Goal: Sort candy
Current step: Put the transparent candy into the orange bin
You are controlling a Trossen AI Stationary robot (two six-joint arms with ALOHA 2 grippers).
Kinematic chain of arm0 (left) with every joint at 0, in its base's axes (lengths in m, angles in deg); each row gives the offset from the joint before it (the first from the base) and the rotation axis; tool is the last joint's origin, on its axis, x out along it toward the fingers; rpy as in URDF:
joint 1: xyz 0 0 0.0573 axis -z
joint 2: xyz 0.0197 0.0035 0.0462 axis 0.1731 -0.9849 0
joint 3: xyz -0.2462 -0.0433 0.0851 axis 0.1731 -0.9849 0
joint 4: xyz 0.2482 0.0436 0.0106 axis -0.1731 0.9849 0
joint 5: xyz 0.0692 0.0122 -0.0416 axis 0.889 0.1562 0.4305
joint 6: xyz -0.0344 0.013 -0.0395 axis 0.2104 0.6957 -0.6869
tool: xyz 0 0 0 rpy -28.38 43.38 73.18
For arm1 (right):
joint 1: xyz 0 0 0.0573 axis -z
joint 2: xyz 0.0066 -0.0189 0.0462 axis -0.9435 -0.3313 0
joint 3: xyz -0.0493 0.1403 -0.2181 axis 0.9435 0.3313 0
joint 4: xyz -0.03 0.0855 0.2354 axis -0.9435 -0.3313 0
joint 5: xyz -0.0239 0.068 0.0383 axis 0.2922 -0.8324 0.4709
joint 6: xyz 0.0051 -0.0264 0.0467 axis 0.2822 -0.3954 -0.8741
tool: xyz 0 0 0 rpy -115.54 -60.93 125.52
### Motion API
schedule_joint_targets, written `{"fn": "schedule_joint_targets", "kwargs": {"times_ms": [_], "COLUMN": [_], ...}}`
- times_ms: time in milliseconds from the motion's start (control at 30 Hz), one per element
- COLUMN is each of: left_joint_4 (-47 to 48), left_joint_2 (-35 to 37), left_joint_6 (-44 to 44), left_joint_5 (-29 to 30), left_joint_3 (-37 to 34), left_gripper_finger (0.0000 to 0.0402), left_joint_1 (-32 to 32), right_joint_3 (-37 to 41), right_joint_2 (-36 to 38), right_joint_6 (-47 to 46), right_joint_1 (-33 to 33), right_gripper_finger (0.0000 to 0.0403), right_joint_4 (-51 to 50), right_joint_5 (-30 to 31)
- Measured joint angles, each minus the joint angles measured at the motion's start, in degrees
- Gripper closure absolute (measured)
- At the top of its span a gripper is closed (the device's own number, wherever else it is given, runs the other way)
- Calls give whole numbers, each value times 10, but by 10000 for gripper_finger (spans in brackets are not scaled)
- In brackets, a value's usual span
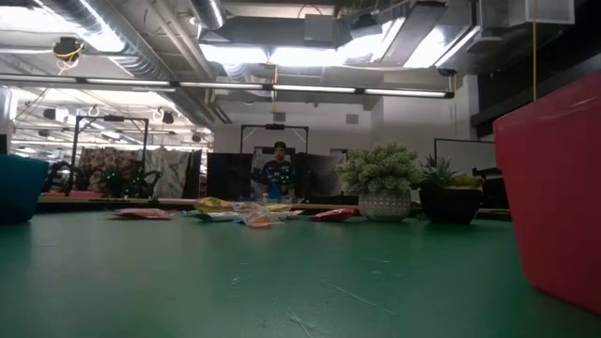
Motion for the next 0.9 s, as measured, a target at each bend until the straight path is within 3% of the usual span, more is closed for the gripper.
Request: {"fn": "schedule_joint_targets", "kwargs": {"times_ms": [167, 700, 900], "left_joint_4": [5, 144, 137], "left_joint_2": [-43, -64, -62], "left_joint_6": [-2, -1, 15], "left_joint_5": [-36, 38, 20], "left_joint_3": [21, 23, 22], "left_gripper_finger": [252, 252, 252], "left_joint_1": [1, -10, -17], "right_joint_3": [0, 0, 0], "right_joint_2": [0, 0, 0], "right_joint_6": [0, 0, 0], "right_joint_1": [0, 0, 0], "right_gripper_finger": [267, 267, 267], "right_joint_4": [2, 32, 31], "right_joint_5": [1, 2, 2]}}
